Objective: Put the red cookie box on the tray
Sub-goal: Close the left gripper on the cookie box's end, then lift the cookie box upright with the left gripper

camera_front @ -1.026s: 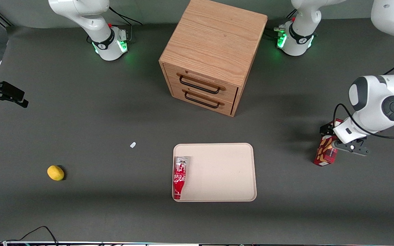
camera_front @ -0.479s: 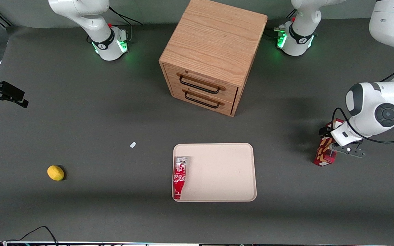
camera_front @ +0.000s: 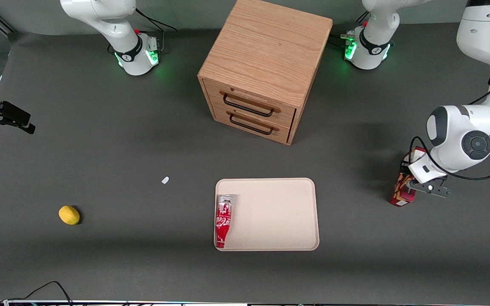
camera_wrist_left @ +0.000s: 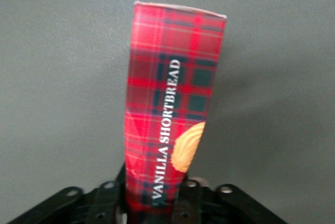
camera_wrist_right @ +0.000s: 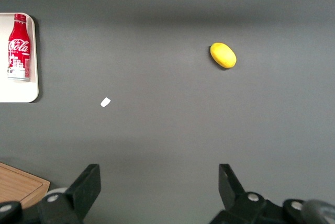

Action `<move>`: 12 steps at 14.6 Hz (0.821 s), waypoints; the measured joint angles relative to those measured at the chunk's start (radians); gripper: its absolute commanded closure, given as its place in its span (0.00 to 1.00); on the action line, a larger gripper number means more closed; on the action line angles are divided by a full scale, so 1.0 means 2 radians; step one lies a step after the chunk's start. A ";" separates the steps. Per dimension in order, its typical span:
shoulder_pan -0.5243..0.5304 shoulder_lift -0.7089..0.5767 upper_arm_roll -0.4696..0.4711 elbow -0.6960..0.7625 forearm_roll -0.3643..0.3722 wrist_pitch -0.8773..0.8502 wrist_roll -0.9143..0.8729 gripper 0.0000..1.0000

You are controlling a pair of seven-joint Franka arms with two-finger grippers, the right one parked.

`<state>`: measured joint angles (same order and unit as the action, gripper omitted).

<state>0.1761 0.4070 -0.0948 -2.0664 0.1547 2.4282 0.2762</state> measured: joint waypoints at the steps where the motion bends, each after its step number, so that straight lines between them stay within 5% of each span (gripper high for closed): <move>1: -0.001 0.000 0.000 0.000 0.000 0.000 -0.002 1.00; 8: -0.001 -0.004 0.001 0.017 0.000 -0.004 -0.004 1.00; 12: -0.001 -0.033 0.000 0.055 0.000 -0.085 -0.004 1.00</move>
<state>0.1735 0.3411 -0.0946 -1.9565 0.1542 2.2578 0.2691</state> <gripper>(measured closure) 0.863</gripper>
